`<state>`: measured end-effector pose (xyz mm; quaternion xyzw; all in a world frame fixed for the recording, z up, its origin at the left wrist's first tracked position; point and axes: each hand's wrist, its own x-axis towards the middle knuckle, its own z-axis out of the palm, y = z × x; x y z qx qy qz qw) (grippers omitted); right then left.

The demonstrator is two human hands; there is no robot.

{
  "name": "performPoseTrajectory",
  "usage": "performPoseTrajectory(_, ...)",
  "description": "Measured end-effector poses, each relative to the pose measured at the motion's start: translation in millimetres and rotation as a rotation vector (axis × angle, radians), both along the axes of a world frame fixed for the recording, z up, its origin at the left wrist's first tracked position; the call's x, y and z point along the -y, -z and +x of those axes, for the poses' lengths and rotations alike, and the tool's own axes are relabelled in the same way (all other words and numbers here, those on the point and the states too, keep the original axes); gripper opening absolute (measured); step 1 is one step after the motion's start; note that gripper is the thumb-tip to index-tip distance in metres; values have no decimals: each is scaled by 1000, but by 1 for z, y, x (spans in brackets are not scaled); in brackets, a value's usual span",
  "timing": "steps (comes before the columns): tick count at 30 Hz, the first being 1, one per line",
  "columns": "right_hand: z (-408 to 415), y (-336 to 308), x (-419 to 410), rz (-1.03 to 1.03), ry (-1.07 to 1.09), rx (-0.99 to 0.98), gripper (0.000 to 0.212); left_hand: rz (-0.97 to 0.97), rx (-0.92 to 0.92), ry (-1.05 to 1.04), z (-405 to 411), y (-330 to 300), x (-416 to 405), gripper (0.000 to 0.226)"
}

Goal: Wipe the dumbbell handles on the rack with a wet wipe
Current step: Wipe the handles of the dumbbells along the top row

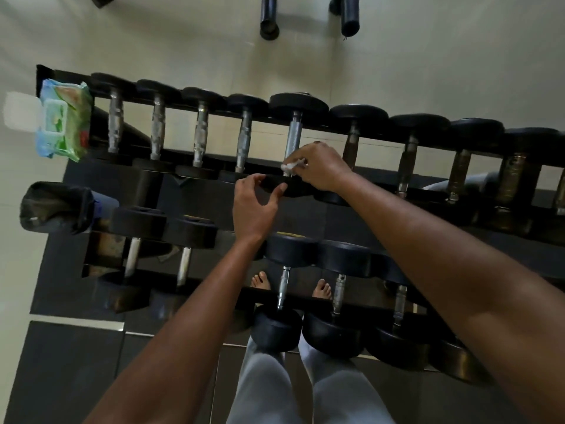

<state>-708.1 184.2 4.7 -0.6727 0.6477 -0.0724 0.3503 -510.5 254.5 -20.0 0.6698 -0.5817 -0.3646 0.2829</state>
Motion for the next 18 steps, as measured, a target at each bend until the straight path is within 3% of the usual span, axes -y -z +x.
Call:
performPoseTrajectory(7, 14, -1, 23, -92, -274, -265, 22, 6, -25, 22, 6, 8, 1, 51)
performPoseTrajectory(11, 36, -9, 47, -70, -389, -402, 4, -6, -11, 38, 10, 8, 3, 52)
performPoseTrajectory(18, 62, -7, 47, -35, -366, -473, 9, 5, -16, 24, 12, 3, 2, 53)
